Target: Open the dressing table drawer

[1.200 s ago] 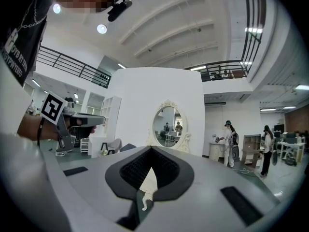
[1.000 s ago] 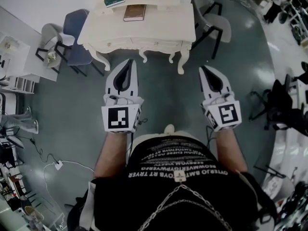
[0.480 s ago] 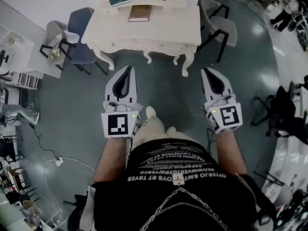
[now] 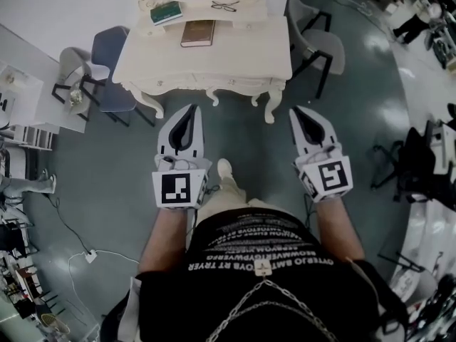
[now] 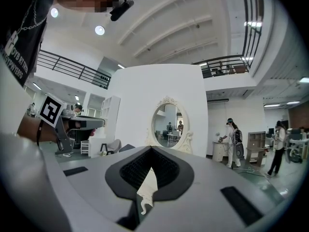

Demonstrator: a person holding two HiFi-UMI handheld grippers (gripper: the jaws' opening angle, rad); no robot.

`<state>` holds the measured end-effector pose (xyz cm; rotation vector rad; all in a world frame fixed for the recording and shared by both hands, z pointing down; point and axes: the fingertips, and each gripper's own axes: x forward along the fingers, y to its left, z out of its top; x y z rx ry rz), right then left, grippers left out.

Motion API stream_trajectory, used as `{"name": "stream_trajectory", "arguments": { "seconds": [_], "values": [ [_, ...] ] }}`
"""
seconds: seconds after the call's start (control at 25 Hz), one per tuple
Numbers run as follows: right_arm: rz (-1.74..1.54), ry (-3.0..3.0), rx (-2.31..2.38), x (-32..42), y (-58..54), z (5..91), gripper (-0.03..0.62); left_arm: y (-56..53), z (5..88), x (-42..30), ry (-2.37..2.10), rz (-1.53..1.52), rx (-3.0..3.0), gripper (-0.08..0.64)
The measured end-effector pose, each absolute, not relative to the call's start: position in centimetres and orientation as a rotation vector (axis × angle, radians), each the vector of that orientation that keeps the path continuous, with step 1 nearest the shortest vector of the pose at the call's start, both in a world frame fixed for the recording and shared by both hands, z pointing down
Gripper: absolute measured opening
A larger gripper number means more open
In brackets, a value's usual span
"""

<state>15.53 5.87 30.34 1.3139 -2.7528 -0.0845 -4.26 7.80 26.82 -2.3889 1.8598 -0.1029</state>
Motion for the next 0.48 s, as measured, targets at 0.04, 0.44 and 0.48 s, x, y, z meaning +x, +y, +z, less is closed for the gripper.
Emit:
{"name": "stream_trajectory", "arguments": {
  "seconds": [0.04, 0.44, 0.48],
  "values": [
    [-0.078, -2.752, 1.318, 15.4, 5.3, 30.3, 0.002, 7.0, 26.8, -4.4, 1.856, -0.098, -2.394, 0.003],
    [-0.078, -2.728, 1.341, 13.9, -1.0, 30.0, 0.002, 0.0, 26.4, -5.5, 1.81, -0.093, -2.424, 0.003],
    [-0.076, -2.726, 1.34, 13.7, -1.5, 30.0, 0.002, -0.6, 26.3, -5.7, 1.809, -0.093, -2.428, 0.003]
  ]
}}
